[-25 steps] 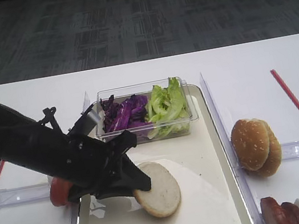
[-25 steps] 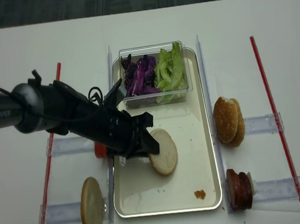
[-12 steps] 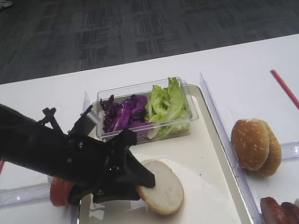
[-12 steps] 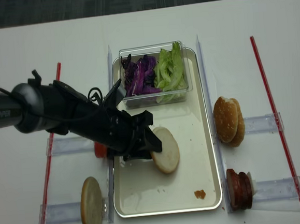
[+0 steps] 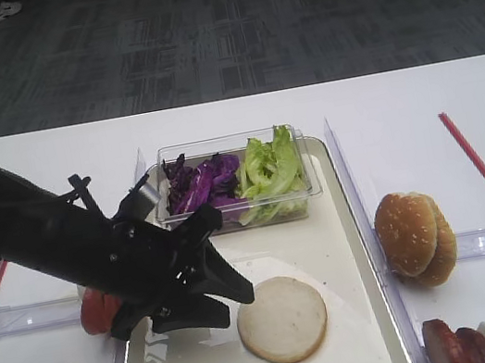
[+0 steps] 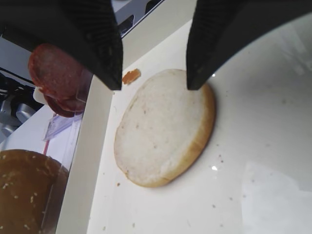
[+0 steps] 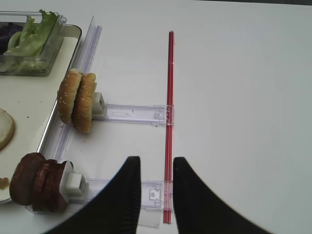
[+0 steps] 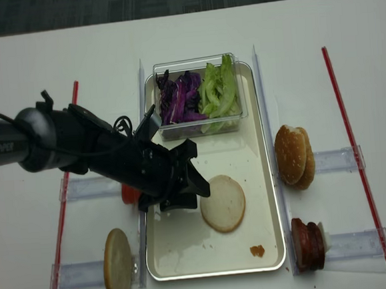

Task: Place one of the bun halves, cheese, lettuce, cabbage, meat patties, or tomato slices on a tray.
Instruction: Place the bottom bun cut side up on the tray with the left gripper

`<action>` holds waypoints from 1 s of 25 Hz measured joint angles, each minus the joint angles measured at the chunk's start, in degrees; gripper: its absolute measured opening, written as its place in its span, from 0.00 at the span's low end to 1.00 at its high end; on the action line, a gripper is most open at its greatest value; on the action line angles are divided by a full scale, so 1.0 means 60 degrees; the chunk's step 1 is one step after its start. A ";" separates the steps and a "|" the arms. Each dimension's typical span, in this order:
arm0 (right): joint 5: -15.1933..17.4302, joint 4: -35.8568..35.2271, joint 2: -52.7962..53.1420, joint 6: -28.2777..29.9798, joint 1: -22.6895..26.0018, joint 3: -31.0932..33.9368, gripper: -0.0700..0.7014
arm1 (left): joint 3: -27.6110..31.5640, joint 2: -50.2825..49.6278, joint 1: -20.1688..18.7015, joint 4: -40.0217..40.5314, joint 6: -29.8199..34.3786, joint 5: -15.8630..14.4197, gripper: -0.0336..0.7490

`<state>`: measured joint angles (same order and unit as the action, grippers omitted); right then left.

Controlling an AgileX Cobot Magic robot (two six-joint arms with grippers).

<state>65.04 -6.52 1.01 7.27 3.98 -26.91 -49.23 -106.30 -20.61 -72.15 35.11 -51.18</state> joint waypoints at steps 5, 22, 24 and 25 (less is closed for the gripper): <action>0.0000 0.0000 0.0000 0.0000 0.0000 0.0000 0.35 | 0.0000 0.0000 0.0000 0.0000 -0.0022 0.0000 0.42; 0.0000 0.0000 0.0000 0.0000 0.0000 0.0000 0.35 | -0.0727 -0.0015 0.0000 0.0999 -0.0835 -0.0761 0.42; 0.0000 0.0000 0.0000 0.0000 0.0000 0.0000 0.35 | -0.0867 0.0047 0.0000 0.1387 -0.1125 -0.0807 0.42; 0.0000 0.0000 0.0000 0.0000 0.0000 0.0000 0.35 | -0.0944 0.0121 0.0000 0.1617 -0.1259 -0.0807 0.42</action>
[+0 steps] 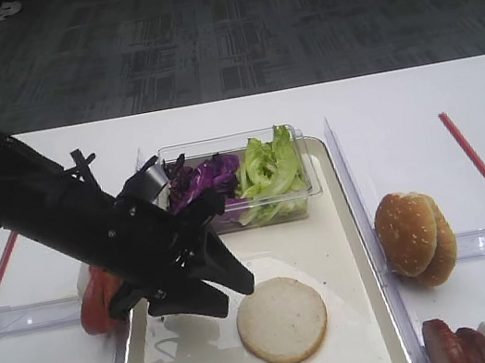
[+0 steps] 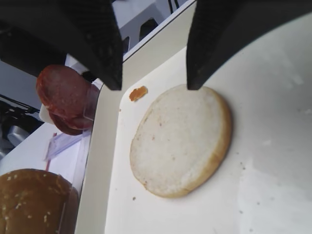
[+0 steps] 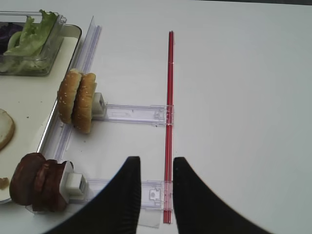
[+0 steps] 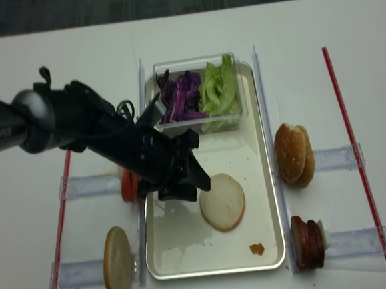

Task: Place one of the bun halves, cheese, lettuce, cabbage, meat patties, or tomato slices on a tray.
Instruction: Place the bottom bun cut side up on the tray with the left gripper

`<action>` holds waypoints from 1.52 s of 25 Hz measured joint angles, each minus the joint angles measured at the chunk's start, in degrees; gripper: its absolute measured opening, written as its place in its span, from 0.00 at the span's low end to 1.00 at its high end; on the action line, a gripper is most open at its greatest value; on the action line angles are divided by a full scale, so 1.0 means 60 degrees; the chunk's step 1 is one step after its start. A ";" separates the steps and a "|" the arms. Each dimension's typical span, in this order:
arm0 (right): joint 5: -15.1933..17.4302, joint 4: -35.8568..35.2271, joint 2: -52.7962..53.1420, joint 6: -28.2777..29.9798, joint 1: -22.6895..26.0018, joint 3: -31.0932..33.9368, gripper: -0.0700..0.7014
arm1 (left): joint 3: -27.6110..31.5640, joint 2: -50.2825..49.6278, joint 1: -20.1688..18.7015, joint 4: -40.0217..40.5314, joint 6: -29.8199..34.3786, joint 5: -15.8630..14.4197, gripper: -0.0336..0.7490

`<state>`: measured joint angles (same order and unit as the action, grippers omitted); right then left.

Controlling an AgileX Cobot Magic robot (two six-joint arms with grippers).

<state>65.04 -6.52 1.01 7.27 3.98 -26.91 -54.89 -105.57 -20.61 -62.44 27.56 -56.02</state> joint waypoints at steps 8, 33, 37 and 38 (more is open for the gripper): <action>0.0000 0.0000 0.0000 0.0000 0.0000 0.0000 0.35 | -0.1179 0.1031 0.0000 0.2590 -0.2131 -0.0519 0.42; 0.0000 0.0000 0.0000 0.0020 0.0000 0.0000 0.35 | -0.3170 0.2070 0.0000 0.9800 -0.6331 -0.2276 0.42; 0.0000 0.0000 0.0000 0.0020 0.0000 0.0000 0.35 | -0.3179 0.2114 0.0184 1.0195 -0.6331 -0.2290 0.42; 0.0000 0.0000 0.0000 0.0020 0.0000 0.0000 0.35 | -0.3193 0.2114 0.0279 1.0213 -0.6331 -0.2290 0.42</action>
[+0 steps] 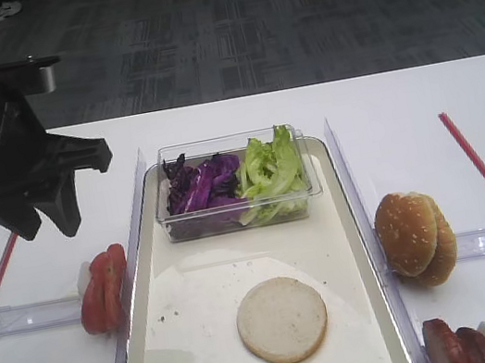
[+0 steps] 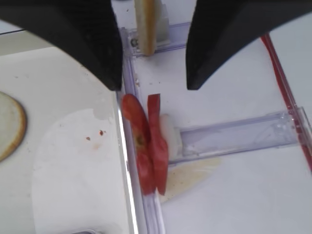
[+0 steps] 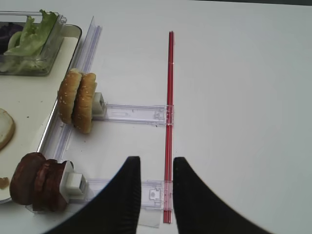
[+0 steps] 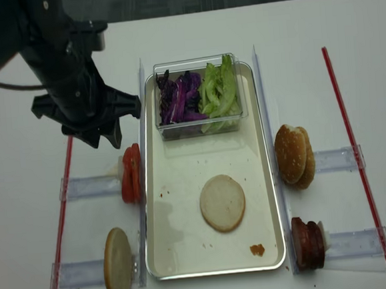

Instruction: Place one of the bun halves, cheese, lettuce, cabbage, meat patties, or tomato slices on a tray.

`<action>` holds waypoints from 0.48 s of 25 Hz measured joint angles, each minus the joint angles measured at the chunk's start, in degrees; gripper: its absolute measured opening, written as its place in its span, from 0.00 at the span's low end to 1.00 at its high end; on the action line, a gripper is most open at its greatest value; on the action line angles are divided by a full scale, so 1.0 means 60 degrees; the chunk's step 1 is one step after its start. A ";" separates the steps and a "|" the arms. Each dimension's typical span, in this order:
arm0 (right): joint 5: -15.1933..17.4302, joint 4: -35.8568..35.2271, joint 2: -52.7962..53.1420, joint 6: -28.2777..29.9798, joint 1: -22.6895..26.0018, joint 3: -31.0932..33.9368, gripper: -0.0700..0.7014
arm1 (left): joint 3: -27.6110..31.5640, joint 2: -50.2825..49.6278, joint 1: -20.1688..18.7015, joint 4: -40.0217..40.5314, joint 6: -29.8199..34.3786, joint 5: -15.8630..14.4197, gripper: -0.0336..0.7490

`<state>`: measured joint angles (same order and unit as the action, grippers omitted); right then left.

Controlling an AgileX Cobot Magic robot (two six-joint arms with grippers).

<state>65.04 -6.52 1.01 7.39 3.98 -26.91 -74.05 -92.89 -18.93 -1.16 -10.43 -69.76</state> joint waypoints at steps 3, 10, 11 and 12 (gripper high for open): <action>0.0000 0.0000 0.0000 0.0000 0.0000 0.0000 0.35 | 0.0000 0.0000 0.0410 0.0082 0.0000 0.0000 0.42; 0.0000 0.0000 0.0000 0.0000 0.0000 0.0000 0.35 | 0.0000 0.0147 0.1132 0.0194 0.0278 0.0000 0.42; 0.0000 0.0000 0.0000 0.0000 0.0000 0.0000 0.35 | 0.0000 0.0233 0.1229 0.0194 0.0357 0.0000 0.42; 0.0000 0.0000 0.0000 0.0000 0.0000 0.0000 0.35 | 0.0000 0.0315 0.1363 0.0194 0.0395 0.0000 0.42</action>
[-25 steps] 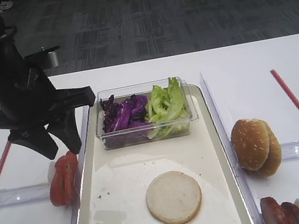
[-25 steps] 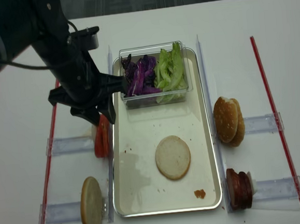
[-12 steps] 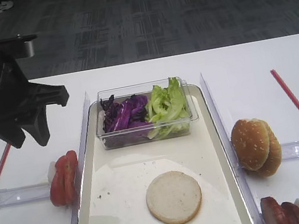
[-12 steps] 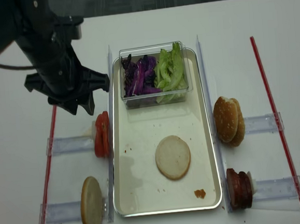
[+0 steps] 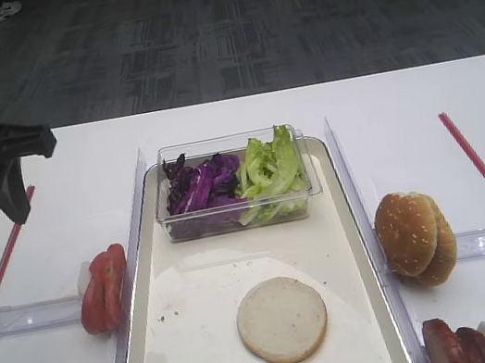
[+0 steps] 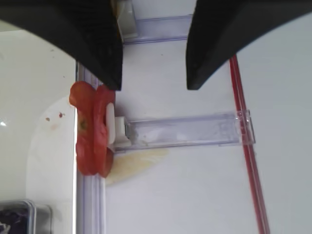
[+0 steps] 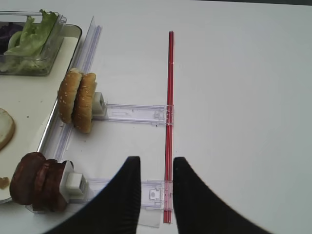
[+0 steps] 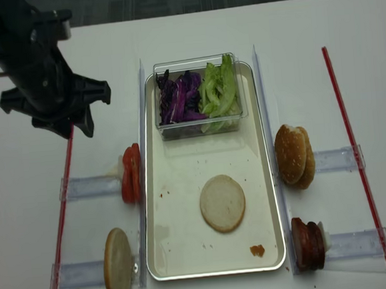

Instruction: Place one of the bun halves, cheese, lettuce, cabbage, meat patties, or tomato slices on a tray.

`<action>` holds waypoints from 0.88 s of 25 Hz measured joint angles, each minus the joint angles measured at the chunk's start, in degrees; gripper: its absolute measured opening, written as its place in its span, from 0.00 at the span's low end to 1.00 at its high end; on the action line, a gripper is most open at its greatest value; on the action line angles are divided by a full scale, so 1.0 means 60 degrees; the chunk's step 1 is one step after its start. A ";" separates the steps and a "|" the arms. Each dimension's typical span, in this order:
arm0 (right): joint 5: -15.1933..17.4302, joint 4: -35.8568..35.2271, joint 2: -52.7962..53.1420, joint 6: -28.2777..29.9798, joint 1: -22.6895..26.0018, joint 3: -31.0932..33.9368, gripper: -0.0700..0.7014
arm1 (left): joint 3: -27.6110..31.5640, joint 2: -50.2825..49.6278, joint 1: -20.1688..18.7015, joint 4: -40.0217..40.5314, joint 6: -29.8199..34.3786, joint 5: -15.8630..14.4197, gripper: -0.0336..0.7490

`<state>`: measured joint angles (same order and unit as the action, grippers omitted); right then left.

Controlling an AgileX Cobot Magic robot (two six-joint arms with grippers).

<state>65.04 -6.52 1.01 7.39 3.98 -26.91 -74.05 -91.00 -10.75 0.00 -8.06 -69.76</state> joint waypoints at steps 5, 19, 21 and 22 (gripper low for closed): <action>0.0000 0.0000 0.0000 0.0000 0.0000 0.0000 0.35 | 0.0019 0.0363 0.0534 0.0000 0.0246 -0.0029 0.42; 0.0000 0.0000 0.0000 0.0000 0.0000 0.0000 0.35 | 0.2352 0.2760 0.0576 0.0196 0.0313 -0.0064 0.42; 0.0000 0.0000 0.0000 0.0000 0.0000 0.0000 0.35 | 0.2648 0.3362 0.0576 0.0196 0.0313 -0.0086 0.42; 0.0000 0.0000 0.0000 0.0000 0.0000 0.0000 0.35 | 0.2764 0.3702 0.0576 0.0196 0.0243 -0.0086 0.42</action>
<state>65.04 -6.52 1.01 7.39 3.98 -26.91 -57.47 -68.79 -7.30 1.18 -6.60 -70.27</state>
